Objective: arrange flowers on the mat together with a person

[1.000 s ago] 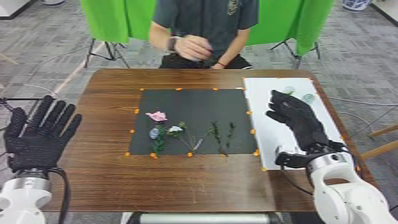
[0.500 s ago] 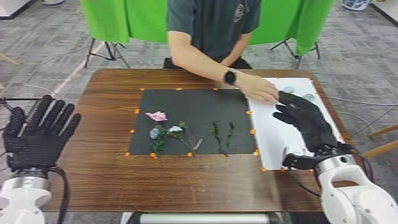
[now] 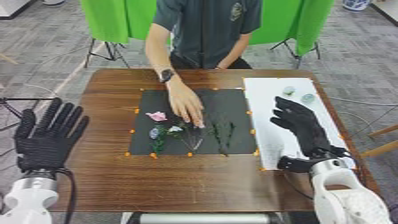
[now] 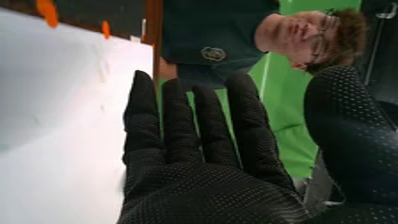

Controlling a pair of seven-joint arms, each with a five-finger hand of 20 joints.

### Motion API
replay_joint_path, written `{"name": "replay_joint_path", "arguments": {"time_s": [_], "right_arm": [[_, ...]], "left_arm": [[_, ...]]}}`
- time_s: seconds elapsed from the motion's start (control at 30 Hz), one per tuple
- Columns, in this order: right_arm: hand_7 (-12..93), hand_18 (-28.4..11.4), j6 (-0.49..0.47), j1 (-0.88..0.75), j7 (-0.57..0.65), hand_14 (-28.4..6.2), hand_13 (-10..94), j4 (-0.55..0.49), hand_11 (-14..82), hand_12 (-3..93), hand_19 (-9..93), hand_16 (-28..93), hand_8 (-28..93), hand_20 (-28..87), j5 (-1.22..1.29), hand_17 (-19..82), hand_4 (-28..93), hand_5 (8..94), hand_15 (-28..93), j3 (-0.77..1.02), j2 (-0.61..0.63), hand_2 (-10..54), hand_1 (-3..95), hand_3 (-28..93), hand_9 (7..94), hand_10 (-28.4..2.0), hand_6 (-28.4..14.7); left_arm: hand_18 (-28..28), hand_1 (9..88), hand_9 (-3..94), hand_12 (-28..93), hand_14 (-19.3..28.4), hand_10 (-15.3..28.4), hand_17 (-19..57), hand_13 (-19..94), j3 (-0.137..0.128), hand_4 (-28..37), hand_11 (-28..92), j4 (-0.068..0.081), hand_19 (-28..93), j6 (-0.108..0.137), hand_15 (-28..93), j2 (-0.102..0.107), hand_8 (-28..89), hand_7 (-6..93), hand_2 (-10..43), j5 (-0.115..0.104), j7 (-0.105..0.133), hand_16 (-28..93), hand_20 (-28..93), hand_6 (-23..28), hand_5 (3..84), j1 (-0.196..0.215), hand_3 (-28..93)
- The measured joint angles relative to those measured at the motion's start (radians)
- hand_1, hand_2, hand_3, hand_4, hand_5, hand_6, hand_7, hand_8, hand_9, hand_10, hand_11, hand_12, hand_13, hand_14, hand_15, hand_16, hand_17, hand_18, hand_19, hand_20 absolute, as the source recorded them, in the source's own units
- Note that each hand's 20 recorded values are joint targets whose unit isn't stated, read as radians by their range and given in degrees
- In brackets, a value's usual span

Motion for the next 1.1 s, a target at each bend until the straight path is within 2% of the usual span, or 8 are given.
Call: {"name": "replay_joint_path", "arguments": {"time_s": [0.23,0.37,0.53,0.67,0.73,0.83,1.0,1.1], "right_arm": [[18,-10.8,-0.05,0.066,-0.042,-7.0,22,0.028,6.2,9.6,31,5,-13,10,-0.186,14,-25,35.1,13,0.002,0.006,-2.6,24.6,83,30.6,-10.7,-2.0],[18,-11.4,-0.05,0.086,-0.099,-8.8,20,0.053,5.7,9.9,33,5,-13,8,-0.411,11,-25,33.9,13,0.004,0.017,-3.4,26.3,82,29.5,-10.5,-1.7],[17,-11.3,-0.04,0.118,-0.077,-10.7,17,0.08,4.8,9.9,34,5,-13,7,-0.63,9,-25,30.6,13,0.022,0.036,-3.9,26.4,82,27.1,-10.6,-1.3],[16,-11.6,-0.048,0.149,0.031,-11.5,15,0.085,4.0,10.7,37,5,-11,4,-0.821,8,-24,29.5,15,0.029,0.061,-4.3,26.7,81,25.4,-10.6,-1.5],[16,-12.1,-0.059,0.179,0.101,-12.2,15,0.103,3.8,10.8,39,4,-11,4,-0.926,7,-24,29.1,16,0.013,0.081,-4.6,27.7,81,24.4,-12.1,-1.8],[15,-14.1,-0.087,0.245,0.197,-13.7,14,0.162,3.5,10.9,46,3,-11,4,-1.071,8,-24,27.5,19,-0.043,0.118,-4.8,29.2,81,22.7,-13.9,-2.9],[14,-15.2,-0.211,0.369,0.336,-14.6,15,0.269,4.4,10.4,51,1,-10,4,-1.193,9,-24,27.8,23,-0.133,0.136,-5.2,30.8,81,22.5,-15.1,-4.1],[14,-15.4,-0.21,0.433,0.397,-14.7,16,0.334,4.6,10.3,51,1,-10,3,-1.196,10,-24,27.6,23,-0.178,0.133,-5.8,32.0,81,21.9,-15.4,-4.3]], "left_arm": [[12.3,28.3,39.2,7,13.3,14.9,-3.3,31,0.002,-28.3,17,0.004,28,-0.001,23,-0.003,-10,10.4,17.1,0.0,-0.004,-5,12,7.3,43.2,-0.002,61],[12.3,25.1,39.1,7,13.4,14.9,-3.3,31,0.002,-28.3,17,0.006,28,-0.001,23,-0.003,-10,10.5,16.8,-0.001,-0.004,-5,13,7.2,43.2,-0.003,67],[12.4,25.6,39.0,7,13.4,14.8,-3.3,31,0.003,-28.3,17,0.008,28,-0.002,23,-0.002,-10,10.6,16.3,0.002,-0.012,-5,13,7.2,43.2,-0.006,67],[12.4,26.4,39.1,7,13.4,14.8,-3.3,31,0.003,-28.3,17,0.008,28,-0.002,23,-0.002,-10,10.6,16.6,0.004,-0.015,-5,13,7.2,43.2,-0.006,66],[12.4,26.7,39.2,7,13.4,14.8,-3.3,31,0.003,-28.3,17,0.007,28,-0.002,23,-0.002,-10,10.7,17.2,0.006,-0.015,-5,13,7.2,43.3,-0.005,66],[12.3,26.7,39.2,7,13.4,14.8,-3.3,31,0.003,-28.3,17,0.006,28,0.0,23,-0.004,-10,10.8,17.4,0.015,-0.021,-6,13,7.2,43.4,-0.002,66],[12.3,26.9,39.2,7,13.4,14.8,-3.3,31,0.007,-28.3,17,0.006,28,0.002,23,-0.012,-10,10.7,17.7,0.021,-0.042,-6,13,7.3,43.4,0.001,65],[12.4,26.9,39.1,7,13.5,14.9,-3.4,31,0.012,-28.3,17,0.006,29,0.006,23,-0.015,-10,10.6,17.7,0.021,-0.051,-6,13,7.3,43.3,0.001,65]]}}
